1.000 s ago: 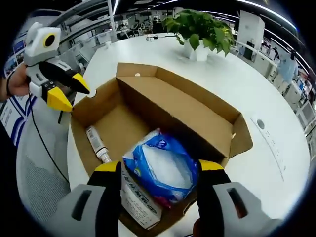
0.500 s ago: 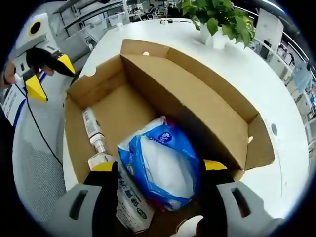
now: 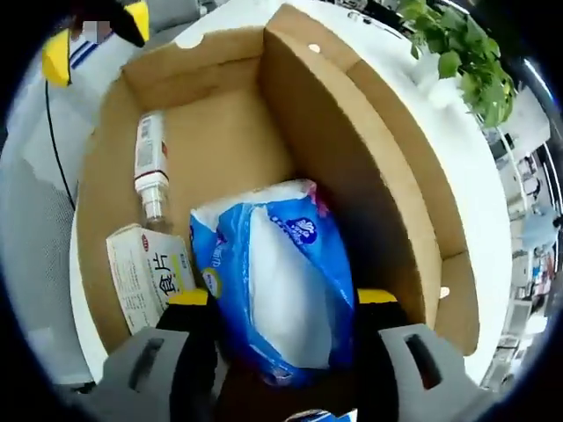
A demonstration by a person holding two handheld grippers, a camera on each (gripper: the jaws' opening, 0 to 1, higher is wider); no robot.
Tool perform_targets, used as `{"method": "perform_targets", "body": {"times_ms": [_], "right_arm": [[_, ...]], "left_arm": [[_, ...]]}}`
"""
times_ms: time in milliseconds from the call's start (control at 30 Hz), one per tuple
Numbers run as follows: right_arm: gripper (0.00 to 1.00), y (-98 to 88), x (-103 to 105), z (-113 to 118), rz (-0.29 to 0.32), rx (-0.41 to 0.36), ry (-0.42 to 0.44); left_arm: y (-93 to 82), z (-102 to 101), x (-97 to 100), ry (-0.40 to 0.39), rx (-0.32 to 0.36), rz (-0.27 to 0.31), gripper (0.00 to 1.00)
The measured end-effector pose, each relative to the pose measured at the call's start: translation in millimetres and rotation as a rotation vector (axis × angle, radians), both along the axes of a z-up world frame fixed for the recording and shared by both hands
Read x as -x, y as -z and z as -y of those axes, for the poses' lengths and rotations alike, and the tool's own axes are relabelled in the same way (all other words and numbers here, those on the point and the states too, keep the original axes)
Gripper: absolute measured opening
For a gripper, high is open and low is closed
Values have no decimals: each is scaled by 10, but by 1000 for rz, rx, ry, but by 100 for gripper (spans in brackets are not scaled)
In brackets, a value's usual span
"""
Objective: Operate the shoe box by opening the lid, removing the specified soft item, and placing it in the target area until the item is outside and the box remains undamaged.
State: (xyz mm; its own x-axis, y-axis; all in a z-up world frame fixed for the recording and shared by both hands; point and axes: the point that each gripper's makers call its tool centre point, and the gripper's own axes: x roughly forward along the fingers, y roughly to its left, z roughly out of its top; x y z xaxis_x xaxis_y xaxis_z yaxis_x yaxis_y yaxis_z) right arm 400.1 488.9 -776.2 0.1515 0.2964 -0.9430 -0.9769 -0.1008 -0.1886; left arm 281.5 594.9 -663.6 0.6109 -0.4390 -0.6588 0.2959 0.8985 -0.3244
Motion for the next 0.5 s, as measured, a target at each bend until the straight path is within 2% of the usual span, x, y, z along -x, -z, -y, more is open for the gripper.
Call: {"method": "perform_targets", "body": {"times_ms": [133,200,367,467,500], "right_arm": [[55,58,83,-32,-15,29,-51],[56,115,71,-37,-25,38,-40],[55,119,63,-23,-60,29,-35],[50,120,73,-29,-67,11,-19],[45,105,77,-36,-69,6,-8]], "left_arm": [[12,26,-6,6,5,-5,36],[16,35,-4,10,7,-8,36],[31,9,19,4,14,-16,36],[44,-10,56,3,20,-26,35],[47,-18,62,2,18,-27,35]]}}
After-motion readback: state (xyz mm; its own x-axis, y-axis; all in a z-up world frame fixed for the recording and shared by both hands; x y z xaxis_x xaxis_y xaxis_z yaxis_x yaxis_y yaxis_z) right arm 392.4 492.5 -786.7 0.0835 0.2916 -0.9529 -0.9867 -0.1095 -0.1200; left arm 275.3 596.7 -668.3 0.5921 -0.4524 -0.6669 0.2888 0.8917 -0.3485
